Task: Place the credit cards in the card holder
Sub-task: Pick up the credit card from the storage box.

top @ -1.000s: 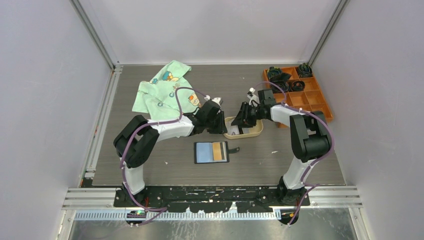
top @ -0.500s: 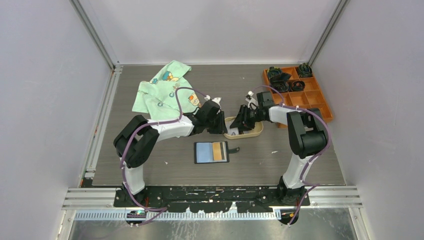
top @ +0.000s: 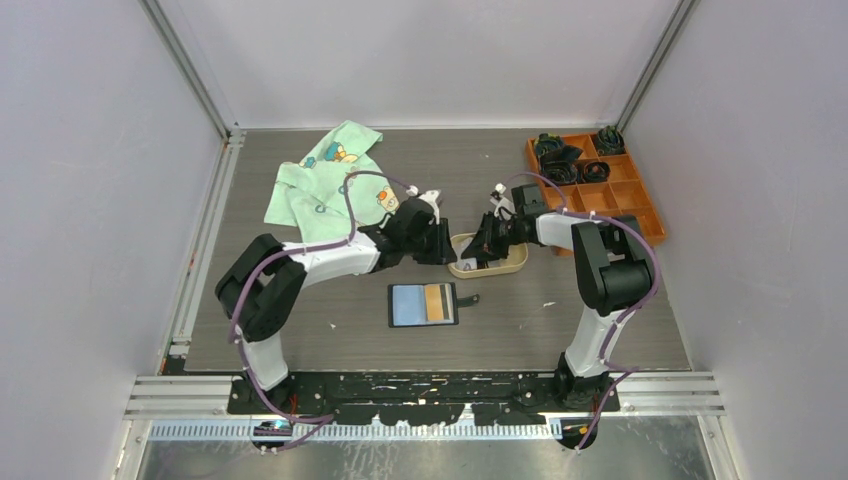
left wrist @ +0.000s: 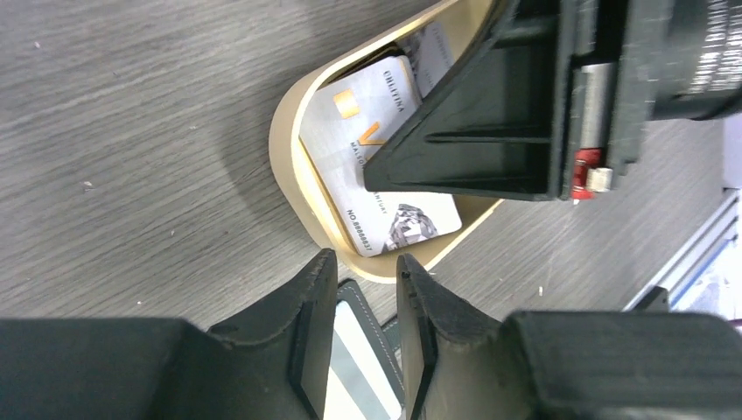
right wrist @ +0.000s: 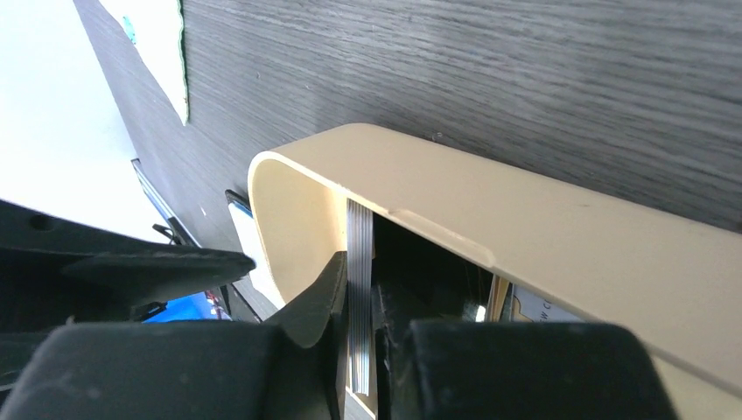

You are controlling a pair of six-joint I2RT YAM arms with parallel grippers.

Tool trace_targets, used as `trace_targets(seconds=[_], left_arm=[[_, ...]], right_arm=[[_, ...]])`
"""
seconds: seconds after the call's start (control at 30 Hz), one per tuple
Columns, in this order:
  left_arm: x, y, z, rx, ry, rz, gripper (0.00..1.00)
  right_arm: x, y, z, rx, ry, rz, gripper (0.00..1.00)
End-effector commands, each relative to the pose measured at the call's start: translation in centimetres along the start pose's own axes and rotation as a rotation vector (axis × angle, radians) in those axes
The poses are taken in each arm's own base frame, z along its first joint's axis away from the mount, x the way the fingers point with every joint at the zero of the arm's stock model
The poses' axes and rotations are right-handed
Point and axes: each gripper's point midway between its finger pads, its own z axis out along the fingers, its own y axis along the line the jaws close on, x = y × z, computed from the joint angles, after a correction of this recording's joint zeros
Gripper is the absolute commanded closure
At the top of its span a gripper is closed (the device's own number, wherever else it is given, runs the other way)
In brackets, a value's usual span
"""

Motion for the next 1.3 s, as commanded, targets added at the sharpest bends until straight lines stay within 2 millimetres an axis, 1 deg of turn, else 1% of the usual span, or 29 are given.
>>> trace_targets(seconds=[0.0, 0.1, 0.2, 0.4, 0.53, 0.7, 0.9, 1.1, 1.27], left_arm=[[-4.4, -3.0, -3.4, 0.12, -0.142, 0.051, 0.66], [-5.0, -3.1, -4.7, 0.135, -0.168, 0.065, 0.63], [-5.2, -3.1, -5.7, 0.153, -0.187, 0.074, 0.62], [-4.0, -2.8, -7.3, 0.196, -0.201, 0.078, 0.62], [-2.8, -2.4, -8.1, 0.213, -0.204, 0.075, 0.62], [-2.2, -2.1, -9.1, 0.225, -0.223, 0.076, 0.62], [-1.6, -1.5, -10.2, 0.222, -0.24, 0.075, 0.61], [-0.9, -1.0, -10.8, 0.213, -0.242, 0.075, 0.61], [-0.5, -0.7, -11.0, 0.21, -0.24, 0.071, 0.61]], right_arm=[[-1.5, 1.9, -1.5, -0.064, -0.041, -0.047, 0.93], [-1.8, 2.2, -2.2, -0.097, -0.047, -0.049, 0.92], [-1.6, 2.4, -2.3, -0.13, -0.031, -0.038, 0.87], [-1.5, 2.1, -2.1, -0.125, -0.021, -0.027, 0.73], [-1.5, 2.1, -2.1, -0.124, -0.018, -0.024, 0.69], [-1.7, 1.9, -2.4, -0.12, -0.024, -0.014, 0.68], [-2.3, 1.6, -3.5, -0.123, -0.045, -0.001, 0.68], [-2.5, 0.9, -4.1, -0.117, -0.04, 0.022, 0.68], [-2.8, 0.7, -4.6, -0.117, -0.053, 0.029, 0.69]])
